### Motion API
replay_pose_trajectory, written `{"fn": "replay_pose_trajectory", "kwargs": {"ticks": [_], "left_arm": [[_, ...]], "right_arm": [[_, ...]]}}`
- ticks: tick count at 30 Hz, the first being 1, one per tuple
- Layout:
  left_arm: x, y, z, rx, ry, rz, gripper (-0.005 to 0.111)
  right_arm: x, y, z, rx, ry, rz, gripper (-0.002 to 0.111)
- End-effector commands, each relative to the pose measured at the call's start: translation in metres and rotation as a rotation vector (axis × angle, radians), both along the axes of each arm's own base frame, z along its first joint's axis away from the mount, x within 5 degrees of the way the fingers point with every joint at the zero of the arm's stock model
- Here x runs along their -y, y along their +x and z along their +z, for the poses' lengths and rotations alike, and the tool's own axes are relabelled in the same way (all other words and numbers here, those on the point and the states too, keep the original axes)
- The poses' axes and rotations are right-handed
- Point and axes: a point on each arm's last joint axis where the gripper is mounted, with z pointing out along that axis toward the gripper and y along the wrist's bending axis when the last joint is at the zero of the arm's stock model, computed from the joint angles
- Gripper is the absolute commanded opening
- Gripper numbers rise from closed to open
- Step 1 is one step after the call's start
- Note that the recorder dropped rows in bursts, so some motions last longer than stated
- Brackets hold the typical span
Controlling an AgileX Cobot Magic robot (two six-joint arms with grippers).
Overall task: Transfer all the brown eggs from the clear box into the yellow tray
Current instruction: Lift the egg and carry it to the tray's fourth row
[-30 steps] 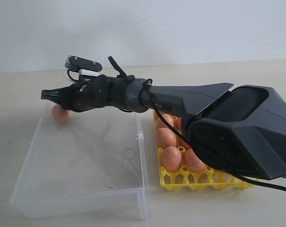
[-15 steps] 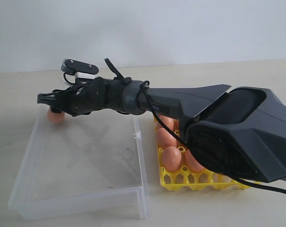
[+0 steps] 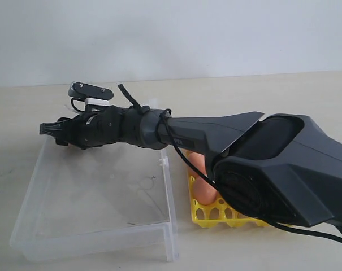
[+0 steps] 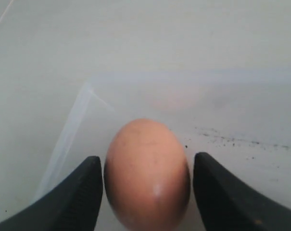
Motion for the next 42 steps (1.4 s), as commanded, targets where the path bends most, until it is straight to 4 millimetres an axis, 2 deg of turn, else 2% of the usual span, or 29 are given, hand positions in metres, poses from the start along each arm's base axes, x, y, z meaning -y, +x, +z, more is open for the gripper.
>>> {"fn": "replay_pose_trajectory", "kwargs": {"ticks": [1,2,5,7,13,21,29,32,34,35,36,39,42], "left_arm": [[0.0,0.0,0.002,0.016,-0.006,-0.004,0.0],[0.0,0.0,0.002,0.016,-0.006,-0.004,0.0],[0.0,0.0,0.002,0.016,-0.006,-0.004,0.0],[0.0,0.0,0.002,0.016,-0.006,-0.004,0.0],[0.0,0.0,0.002,0.016,-0.006,-0.004,0.0],[0.0,0.0,0.002,0.016,-0.006,-0.004,0.0],[0.0,0.0,0.002,0.016,-0.006,-0.004,0.0],[0.0,0.0,0.002,0.016,-0.006,-0.004,0.0],[0.0,0.0,0.002,0.016,-0.006,-0.004,0.0],[0.0,0.0,0.002,0.016,-0.006,-0.004,0.0],[0.0,0.0,0.002,0.016,-0.006,-0.004,0.0],[0.0,0.0,0.002,0.016,-0.006,-0.004,0.0],[0.0,0.0,0.002,0.016,-0.006,-0.004,0.0]], "right_arm": [[0.0,-0.005,-0.017,-0.038,-0.033,0.02,0.052],[0.0,-0.005,-0.017,-0.038,-0.033,0.02,0.048],[0.0,-0.005,-0.017,-0.034,-0.037,0.023,0.024],[0.0,-0.005,-0.017,-0.028,-0.042,0.028,0.002],[-0.001,-0.007,-0.007,-0.018,-0.071,0.069,0.0],[0.005,-0.009,0.04,0.125,-0.225,0.2,0.0],[0.029,-0.026,0.075,0.208,-0.311,0.233,0.0],[0.045,-0.04,0.088,0.244,-0.303,0.217,0.0],[0.066,-0.057,0.108,0.317,-0.257,0.179,0.0],[0.084,-0.073,0.12,0.365,-0.228,0.154,0.0],[0.093,-0.081,0.119,0.373,-0.227,0.147,0.0],[0.137,-0.116,0.14,0.479,-0.186,0.104,0.0],[0.185,-0.138,0.142,0.491,-0.207,0.024,0.0]]}}
